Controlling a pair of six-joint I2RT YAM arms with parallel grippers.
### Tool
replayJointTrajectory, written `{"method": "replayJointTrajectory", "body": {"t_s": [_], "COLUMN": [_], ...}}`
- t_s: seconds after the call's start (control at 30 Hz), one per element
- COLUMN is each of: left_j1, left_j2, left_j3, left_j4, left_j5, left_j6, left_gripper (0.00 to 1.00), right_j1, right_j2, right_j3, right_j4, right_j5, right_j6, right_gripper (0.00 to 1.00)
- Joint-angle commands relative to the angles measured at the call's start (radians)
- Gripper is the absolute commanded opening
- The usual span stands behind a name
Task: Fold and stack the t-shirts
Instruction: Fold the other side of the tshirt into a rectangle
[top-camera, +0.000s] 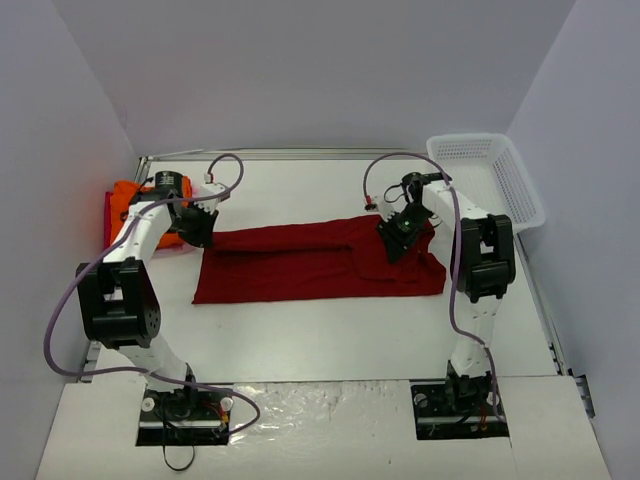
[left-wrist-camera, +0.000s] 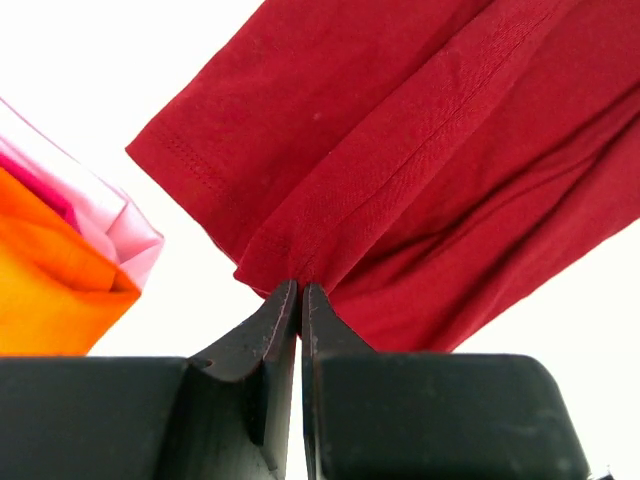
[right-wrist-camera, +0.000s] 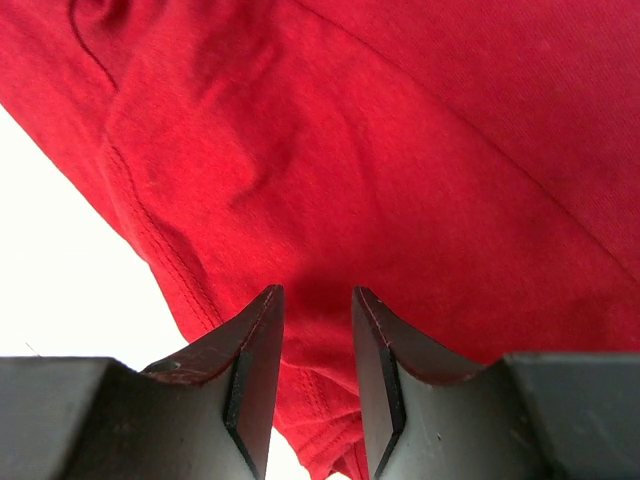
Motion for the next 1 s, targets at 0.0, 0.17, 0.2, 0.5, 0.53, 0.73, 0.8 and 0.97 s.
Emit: {"method": "replayJointTrajectory", "body": {"t_s": [0.0,0.17,0.2,0.5,0.53,0.73,0.8,0.97], "left_j1": [0.011,0.011,0.010,0.011,0.011,0.017,0.031,0.047], "left_j2": [-0.044,-0.051,-0.057,-0.137,-0.146,-0.191,-0.209,-0.184], "left_j3": [-0.018,-0.064,-0.072,-0.208,-0.222,-0.262,-0.238,-0.128], "left_j4": [-0.044,-0.038,-0.034,0.011,0.011,0.065,0.078,0.092], "left_j5": [0.013,0.009,0.006,0.025,0.025,-0.016,0.007,0.081], "left_j6": [0.056,0.086,0.091,0.178,0.189,0.156,0.117,-0.007], "left_gripper": [0.02,0.03,0.06,0.15,0.18,0.12,0.07,0.02], "right_j1": [-0.017,-0.030,-0.033,-0.032,-0.032,-0.035,-0.046,-0.093], "right_j2": [-0.046,-0.054,-0.054,-0.035,-0.032,-0.023,-0.026,-0.047], "right_j3": [0.000,-0.011,-0.014,-0.014,-0.008,0.026,0.043,0.095], "right_j4": [-0.046,-0.048,-0.048,-0.060,-0.063,-0.068,-0.064,-0.055], "right_j5": [0.022,0.033,0.033,0.037,0.038,0.031,0.021,-0.018], "right_j6": [0.013,0.014,0.014,0.013,0.013,0.008,0.010,0.019], "right_gripper": [0.30,0.31,0.31,0.31,0.31,0.31,0.30,0.15]}}
